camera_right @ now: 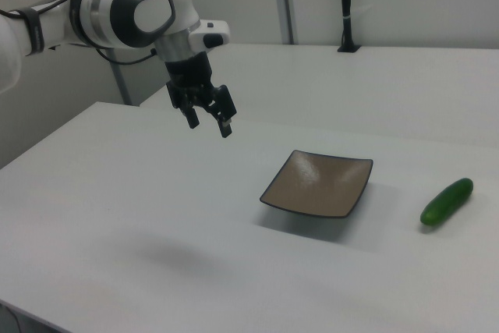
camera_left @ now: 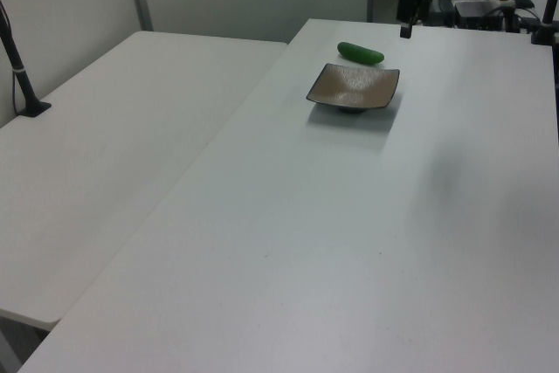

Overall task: Cucumber placed on a ceramic plate
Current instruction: 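Move the open gripper over to the green cucumber beside the plate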

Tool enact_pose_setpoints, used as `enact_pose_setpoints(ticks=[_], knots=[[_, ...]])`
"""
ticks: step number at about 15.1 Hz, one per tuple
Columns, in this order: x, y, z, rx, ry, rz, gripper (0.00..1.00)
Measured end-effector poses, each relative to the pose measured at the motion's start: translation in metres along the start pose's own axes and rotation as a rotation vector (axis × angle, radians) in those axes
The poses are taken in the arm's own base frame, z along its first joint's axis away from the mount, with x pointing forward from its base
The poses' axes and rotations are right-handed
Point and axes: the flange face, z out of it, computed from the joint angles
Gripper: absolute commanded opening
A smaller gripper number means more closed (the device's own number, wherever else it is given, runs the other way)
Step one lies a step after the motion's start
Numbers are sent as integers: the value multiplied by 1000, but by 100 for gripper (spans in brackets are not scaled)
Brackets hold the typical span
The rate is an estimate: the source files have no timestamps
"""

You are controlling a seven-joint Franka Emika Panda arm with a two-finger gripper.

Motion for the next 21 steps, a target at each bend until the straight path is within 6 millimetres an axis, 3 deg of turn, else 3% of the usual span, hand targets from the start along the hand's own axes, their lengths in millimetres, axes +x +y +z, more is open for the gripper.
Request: enact_pose_setpoints(ticks=[8,13,18,20,21], knots=[[-8,-4,-7,2,15,-10,100],[-3,13,-20,8,109,20,100],[19,126,-1,-31,283,176,100],[29,172,24,-59,333,224,100],[35,184,37,-67,351,239,100]])
